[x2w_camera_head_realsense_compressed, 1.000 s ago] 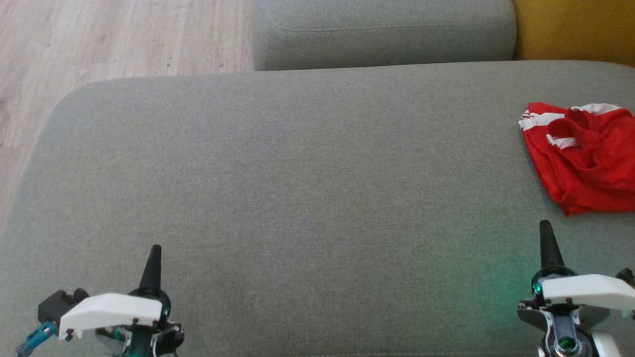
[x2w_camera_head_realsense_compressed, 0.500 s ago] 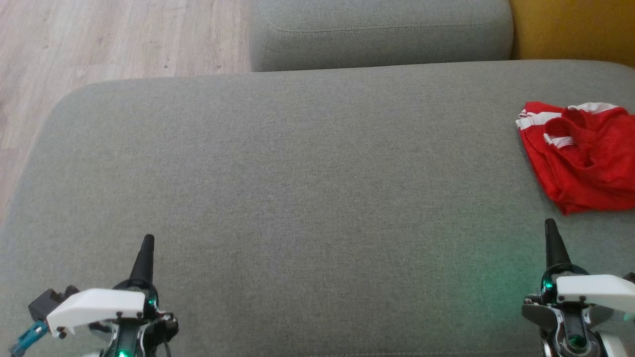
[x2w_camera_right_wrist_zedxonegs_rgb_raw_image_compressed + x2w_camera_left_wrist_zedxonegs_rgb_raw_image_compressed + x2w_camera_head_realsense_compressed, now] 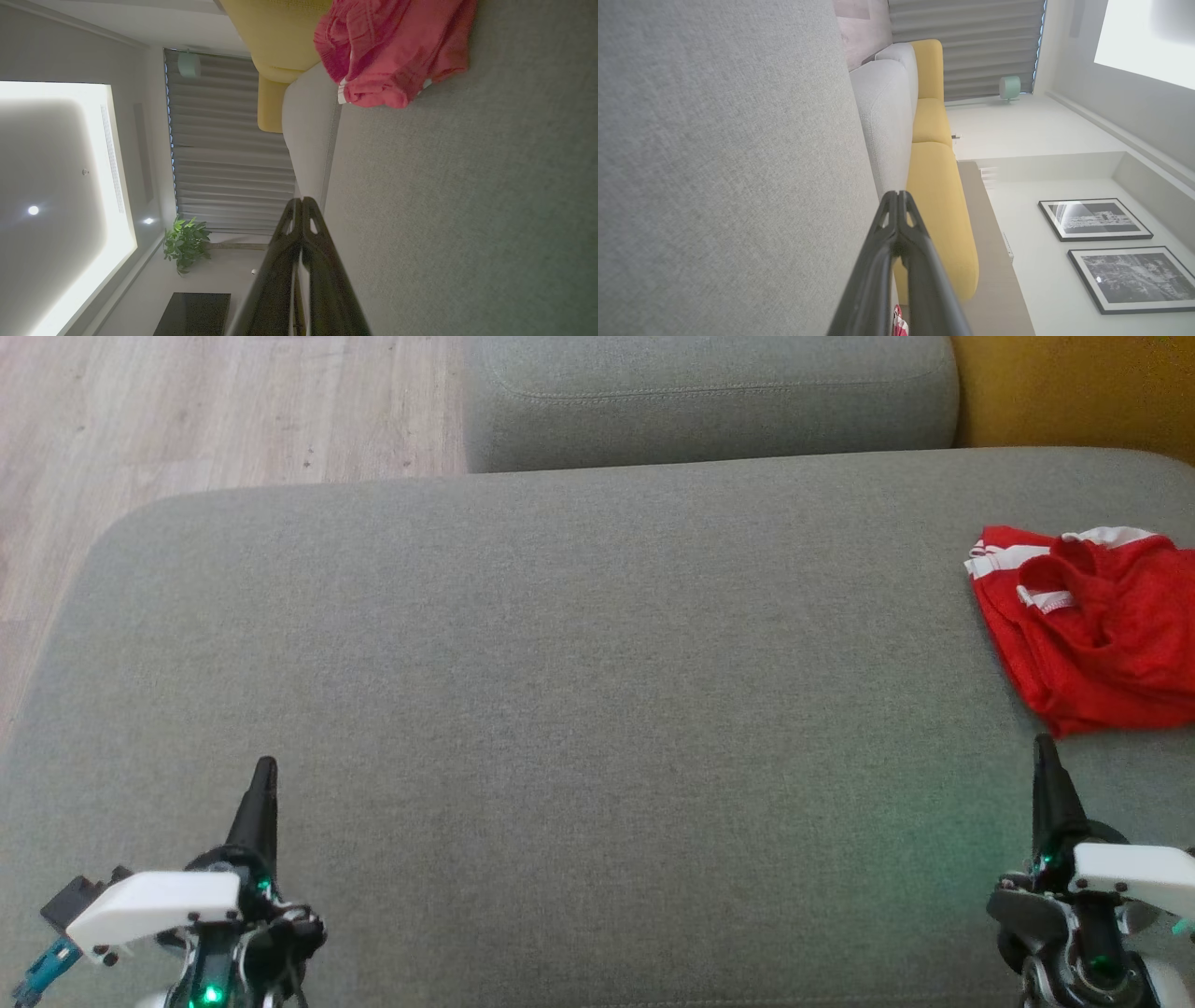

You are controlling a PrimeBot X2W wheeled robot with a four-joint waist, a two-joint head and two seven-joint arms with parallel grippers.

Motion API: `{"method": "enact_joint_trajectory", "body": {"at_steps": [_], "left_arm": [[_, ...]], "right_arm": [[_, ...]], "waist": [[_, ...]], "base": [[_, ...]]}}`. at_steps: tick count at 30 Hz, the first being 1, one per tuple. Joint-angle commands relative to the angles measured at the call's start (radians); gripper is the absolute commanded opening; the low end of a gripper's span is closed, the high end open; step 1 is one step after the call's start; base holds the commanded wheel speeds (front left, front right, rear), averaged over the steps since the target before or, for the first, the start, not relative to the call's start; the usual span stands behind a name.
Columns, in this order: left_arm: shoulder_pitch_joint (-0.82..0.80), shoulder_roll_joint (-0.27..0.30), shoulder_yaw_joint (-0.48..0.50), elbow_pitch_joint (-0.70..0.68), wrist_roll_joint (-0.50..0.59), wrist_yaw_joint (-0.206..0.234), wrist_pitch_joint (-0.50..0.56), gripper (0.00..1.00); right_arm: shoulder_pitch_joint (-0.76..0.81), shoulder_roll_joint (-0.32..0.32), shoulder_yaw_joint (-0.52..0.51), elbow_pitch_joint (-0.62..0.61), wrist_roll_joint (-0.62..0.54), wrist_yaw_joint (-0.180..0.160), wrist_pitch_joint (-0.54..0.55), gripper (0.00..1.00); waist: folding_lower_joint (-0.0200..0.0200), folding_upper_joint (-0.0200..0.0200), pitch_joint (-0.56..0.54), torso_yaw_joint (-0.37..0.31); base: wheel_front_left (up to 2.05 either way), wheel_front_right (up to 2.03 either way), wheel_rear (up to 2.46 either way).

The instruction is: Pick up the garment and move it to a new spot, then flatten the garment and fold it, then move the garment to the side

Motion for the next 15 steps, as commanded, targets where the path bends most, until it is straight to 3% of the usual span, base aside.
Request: {"method": "enact_joint_trajectory", "body": {"at_steps": [1,10,15], "left_arm": [[-0.054,0.008,0.043,-0.039,-0.033,-0.009,0.010,0.00],[-0.063,0.008,0.064,-0.045,-0.126,-0.024,0.035,0.00],[-0.063,0.008,0.064,-0.045,-0.126,-0.024,0.035,0.00]], "right_arm": [[-0.050,-0.006,0.013,-0.043,0.036,0.006,0.013,0.00],[-0.056,-0.006,0.005,-0.048,0.137,0.007,0.032,0.00],[-0.056,-0.006,0.005,-0.048,0.137,0.007,0.032,0.00]], "waist": [[0.0000,0.0000,0.000,-0.001],[0.0000,0.0000,-0.001,-0.005],[0.0000,0.0000,-0.001,-0.005]], "base": [[0.00,0.00,0.00],[0.00,0.00,0.00],[0.00,0.00,0.00]]}}
